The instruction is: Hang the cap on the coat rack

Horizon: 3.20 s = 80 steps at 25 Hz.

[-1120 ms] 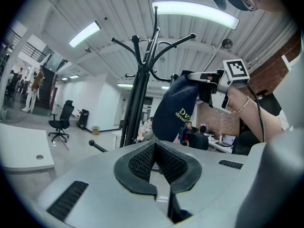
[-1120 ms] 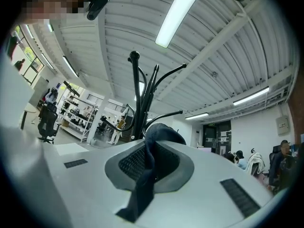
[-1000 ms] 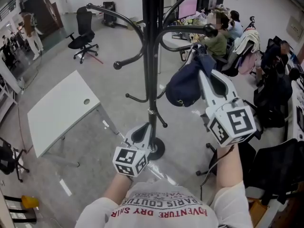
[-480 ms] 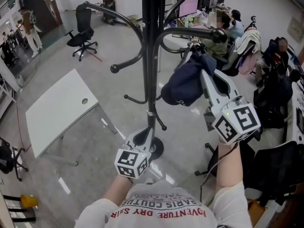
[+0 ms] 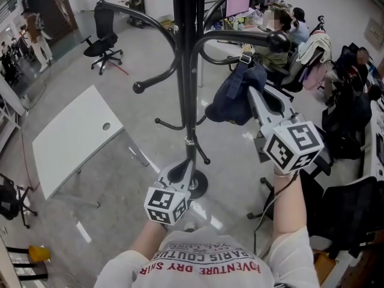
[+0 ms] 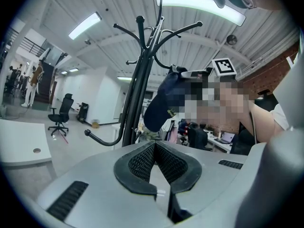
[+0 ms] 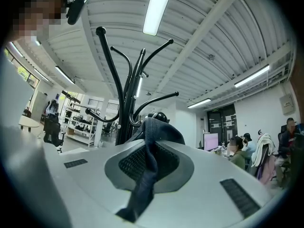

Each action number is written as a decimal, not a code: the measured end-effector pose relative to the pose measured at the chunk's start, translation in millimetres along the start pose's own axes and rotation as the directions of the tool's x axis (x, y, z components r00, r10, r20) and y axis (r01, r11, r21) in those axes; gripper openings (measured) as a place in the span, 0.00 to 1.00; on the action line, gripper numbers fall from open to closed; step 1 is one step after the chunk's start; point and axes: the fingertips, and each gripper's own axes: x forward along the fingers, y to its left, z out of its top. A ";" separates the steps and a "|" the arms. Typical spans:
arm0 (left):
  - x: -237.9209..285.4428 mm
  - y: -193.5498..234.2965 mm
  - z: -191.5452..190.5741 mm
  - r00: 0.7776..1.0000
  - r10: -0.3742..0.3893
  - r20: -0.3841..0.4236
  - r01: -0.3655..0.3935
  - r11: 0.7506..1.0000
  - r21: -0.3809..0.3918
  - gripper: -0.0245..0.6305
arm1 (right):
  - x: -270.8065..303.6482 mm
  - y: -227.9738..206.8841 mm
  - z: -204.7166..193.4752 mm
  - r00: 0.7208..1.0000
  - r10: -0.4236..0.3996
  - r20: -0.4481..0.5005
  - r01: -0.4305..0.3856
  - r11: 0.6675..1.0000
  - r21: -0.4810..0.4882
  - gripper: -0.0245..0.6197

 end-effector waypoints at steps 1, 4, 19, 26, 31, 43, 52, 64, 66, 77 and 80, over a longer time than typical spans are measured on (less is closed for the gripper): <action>0.7 1.1 -0.1 1.000 0.002 -0.001 -0.002 1.000 0.000 0.05 | 2.4 0.0 -1.1 1.000 0.002 -0.001 -0.002 1.000 0.004 0.07; 2.7 3.3 -0.4 1.000 0.004 -0.004 -0.004 1.000 0.002 0.05 | 9.5 -1.5 -1.8 1.000 0.007 -0.005 -0.007 1.000 0.009 0.07; 2.9 1.0 -4.6 1.000 0.007 -0.013 -0.007 1.000 -0.005 0.05 | 21.9 -40.2 -7.0 0.996 -0.079 -0.028 0.081 0.993 0.085 0.07; 4.2 0.8 -8.2 1.000 0.008 -0.017 -0.008 1.000 -0.003 0.05 | 36.6 -24.5 -18.0 0.998 -0.025 -0.053 0.030 0.996 0.086 0.07; 4.2 5.8 -10.7 1.000 0.014 -0.020 -0.014 1.000 -0.009 0.05 | 52.5 0.4 -23.2 0.995 -0.011 -0.099 0.008 0.999 -0.038 0.07; -2.9 11.6 -8.2 1.000 0.023 -0.019 -0.023 1.000 -0.010 0.05 | 47.0 -0.5 -38.4 0.995 -0.044 -0.090 0.048 0.998 0.043 0.08; -10.1 1.2 -2.5 1.000 0.010 -0.002 -0.010 1.000 0.000 0.05 | 17.5 4.9 -11.1 0.996 -0.082 0.021 0.083 0.996 -0.017 0.26; -29.7 -30.9 19.3 0.997 0.011 0.076 -0.014 0.999 0.036 0.05 | -75.0 14.5 -23.3 0.977 -0.197 0.075 0.197 0.980 0.020 0.26; -33.8 -35.6 22.4 0.996 0.017 0.088 -0.021 0.999 0.039 0.05 | -87.2 21.5 -37.1 0.977 -0.210 0.043 0.210 0.978 0.014 0.14; -48.5 -62.0 19.4 0.994 0.044 0.105 -0.048 0.998 0.035 0.05 | -134.6 86.4 -139.8 0.980 -0.128 -0.153 0.147 0.982 0.117 0.07; -50.9 -67.6 15.2 0.994 0.057 0.098 -0.064 0.996 0.060 0.05 | -146.6 97.6 -156.9 0.978 -0.129 -0.163 0.151 0.980 0.132 0.07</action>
